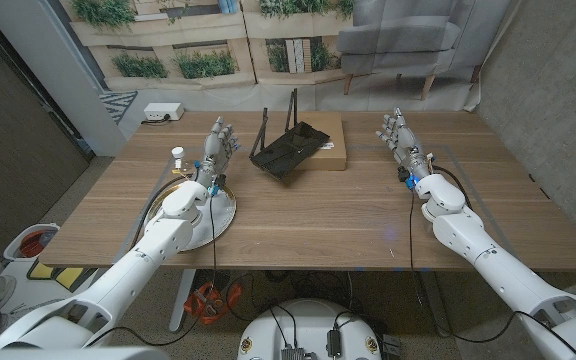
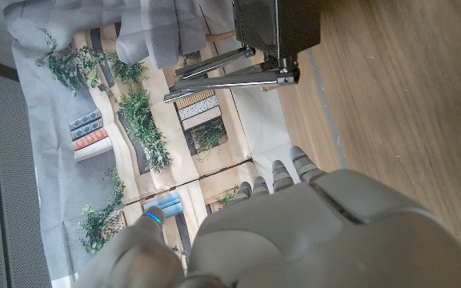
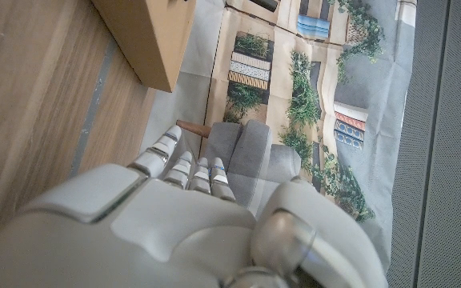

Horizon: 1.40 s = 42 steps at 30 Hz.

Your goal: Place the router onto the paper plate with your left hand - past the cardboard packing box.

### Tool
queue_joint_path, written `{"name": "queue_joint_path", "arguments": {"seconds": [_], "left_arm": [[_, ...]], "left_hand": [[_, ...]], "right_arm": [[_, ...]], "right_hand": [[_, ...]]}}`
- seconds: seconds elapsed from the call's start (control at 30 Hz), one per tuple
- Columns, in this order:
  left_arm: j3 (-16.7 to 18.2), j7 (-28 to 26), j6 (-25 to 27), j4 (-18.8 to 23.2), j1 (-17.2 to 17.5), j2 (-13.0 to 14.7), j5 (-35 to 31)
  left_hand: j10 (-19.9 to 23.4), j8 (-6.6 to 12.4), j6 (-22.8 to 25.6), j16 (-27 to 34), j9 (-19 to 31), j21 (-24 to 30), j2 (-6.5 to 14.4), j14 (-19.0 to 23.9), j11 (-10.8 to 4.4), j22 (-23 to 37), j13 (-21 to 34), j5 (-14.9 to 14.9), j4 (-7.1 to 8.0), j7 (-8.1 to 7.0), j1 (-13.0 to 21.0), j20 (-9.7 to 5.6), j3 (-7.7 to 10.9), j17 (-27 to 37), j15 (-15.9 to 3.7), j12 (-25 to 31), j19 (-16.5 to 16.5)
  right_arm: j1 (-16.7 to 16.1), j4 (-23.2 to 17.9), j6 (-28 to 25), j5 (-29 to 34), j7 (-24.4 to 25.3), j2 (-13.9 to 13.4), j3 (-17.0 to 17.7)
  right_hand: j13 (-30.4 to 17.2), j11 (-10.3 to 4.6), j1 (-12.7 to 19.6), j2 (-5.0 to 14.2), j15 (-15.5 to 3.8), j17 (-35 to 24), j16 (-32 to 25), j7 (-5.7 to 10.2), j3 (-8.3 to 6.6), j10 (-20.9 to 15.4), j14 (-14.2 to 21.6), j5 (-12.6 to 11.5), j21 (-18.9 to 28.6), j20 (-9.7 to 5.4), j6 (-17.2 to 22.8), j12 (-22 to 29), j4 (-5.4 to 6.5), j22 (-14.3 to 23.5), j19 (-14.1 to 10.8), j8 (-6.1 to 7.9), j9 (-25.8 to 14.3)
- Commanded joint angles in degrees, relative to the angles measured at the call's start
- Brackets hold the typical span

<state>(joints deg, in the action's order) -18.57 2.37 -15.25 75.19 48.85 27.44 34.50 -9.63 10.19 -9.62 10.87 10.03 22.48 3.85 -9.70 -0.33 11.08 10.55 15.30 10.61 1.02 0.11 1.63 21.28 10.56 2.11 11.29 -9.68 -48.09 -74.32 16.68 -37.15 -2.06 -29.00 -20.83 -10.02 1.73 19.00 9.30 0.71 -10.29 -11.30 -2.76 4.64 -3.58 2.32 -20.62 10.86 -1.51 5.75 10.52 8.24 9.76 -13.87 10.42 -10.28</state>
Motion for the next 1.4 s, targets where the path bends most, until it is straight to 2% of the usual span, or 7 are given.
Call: {"name": "queue_joint_path", "arguments": {"seconds": [0.03,0.23,0.5,0.87,1.03,1.23,1.4], "left_arm": [[6.5,2.2,3.8,1.3,1.5,-4.8,-7.4],[8.2,1.4,6.2,2.7,1.8,-6.0,-12.9],[9.1,1.5,8.1,3.4,1.4,-6.4,-18.6],[9.5,1.2,7.8,2.9,0.3,-7.0,-23.9],[9.3,0.3,6.7,2.3,-0.4,-7.2,-26.1],[8.5,-1.5,5.6,1.6,-1.5,-7.3,-29.3],[7.5,-2.6,5.2,1.3,-2.3,-6.9,-31.9]], "left_hand": [[-20.2,0.5,-15.7,0.5,0.1,0.4,4.6,-20.4,0.13,0.1,0.2,0.4,-0.28,0.16,0.3,0.25,0.25,0.0,0.53,0.4,-14.5],[-19.0,0.57,-15.3,0.8,0.0,0.6,2.8,-18.8,0.07,0.0,0.2,0.3,-1.79,-0.16,1.6,1.4,-0.19,-0.2,1.33,0.7,-13.0],[-17.8,0.57,-15.4,0.9,0.1,0.6,-0.1,-16.6,0.25,-0.4,0.3,-0.5,-5.35,-0.67,5.2,3.02,-0.39,-0.3,2.17,0.8,-10.4],[-16.8,0.75,-15.5,0.9,0.1,0.7,-2.0,-15.3,1.27,-0.4,0.4,-1.1,-8.1,-0.82,8.0,3.37,-0.59,-0.3,2.8,1.0,-8.2],[-15.3,1.31,-14.0,1.3,0.2,0.8,-3.4,-13.1,1.25,-0.4,0.5,-1.5,-10.68,-2.08,10.9,3.13,-0.63,-0.2,2.49,1.4,-6.0],[-12.3,2.02,-10.9,1.8,0.2,1.3,-4.0,-9.6,0.91,-0.4,0.5,-1.8,-13.32,-1.91,14.2,2.77,-0.34,-0.3,1.89,2.1,-2.4],[-8.1,2.52,-7.4,2.2,0.2,1.8,-4.3,-5.5,1.31,-0.5,0.5,-2.1,-16.25,-1.59,18.3,3.44,0.15,-0.3,1.83,3.0,1.7]], "right_arm": [[0.1,1.0,-0.2,0.7,-1.1,0.9,0.9],[0.6,2.0,-0.2,1.0,-1.5,1.5,1.1],[1.5,3.7,-0.2,1.3,-2.3,2.3,1.3],[3.0,6.3,0.1,1.5,-3.3,3.5,1.3],[3.7,7.5,0.4,1.6,-3.8,3.9,1.4],[4.3,8.9,0.8,1.6,-4.4,4.4,1.7],[4.4,9.5,1.1,1.5,-4.5,4.7,1.8]], "right_hand": [[-0.3,0.3,0.4,0.0,0.02,-0.3,-0.2,-0.19,-0.07,-0.5,0.6,-0.4,0.4,0.09,0.5,0.2,0.35,0.3,-0.4,0.27,-0.1],[-0.3,0.22,0.4,-0.02,0.02,-0.3,-0.3,-0.19,-0.11,-0.5,0.6,-0.4,0.4,0.09,0.5,0.2,0.33,0.3,-0.4,0.26,-0.1],[-0.3,0.2,0.3,-0.07,-0.02,-0.2,-0.2,-0.18,-0.15,-0.5,0.6,-0.4,0.4,0.09,0.4,0.1,0.28,0.3,-0.5,0.25,-0.1],[-0.3,0.25,0.2,-0.12,-0.01,-0.2,-0.2,-0.17,-0.23,-0.6,0.7,-0.4,0.4,0.1,0.5,0.1,0.22,0.3,-0.5,0.26,-0.1],[-0.3,0.33,0.2,-0.14,-0.02,-0.2,-0.2,-0.26,-0.25,-0.6,0.7,-0.3,0.4,0.12,0.5,0.2,0.2,0.3,-0.6,0.28,-0.1],[-0.3,0.28,0.1,-0.17,0.0,-0.2,-0.2,-0.25,-0.27,-0.6,0.7,-0.3,0.4,0.13,0.6,0.2,0.19,0.3,-0.6,0.29,-0.1],[-0.3,0.29,0.1,-0.19,-0.02,-0.2,-0.2,-0.26,-0.28,-0.6,0.7,-0.3,0.4,0.13,0.5,0.1,0.17,0.3,-0.6,0.28,-0.1]]}}
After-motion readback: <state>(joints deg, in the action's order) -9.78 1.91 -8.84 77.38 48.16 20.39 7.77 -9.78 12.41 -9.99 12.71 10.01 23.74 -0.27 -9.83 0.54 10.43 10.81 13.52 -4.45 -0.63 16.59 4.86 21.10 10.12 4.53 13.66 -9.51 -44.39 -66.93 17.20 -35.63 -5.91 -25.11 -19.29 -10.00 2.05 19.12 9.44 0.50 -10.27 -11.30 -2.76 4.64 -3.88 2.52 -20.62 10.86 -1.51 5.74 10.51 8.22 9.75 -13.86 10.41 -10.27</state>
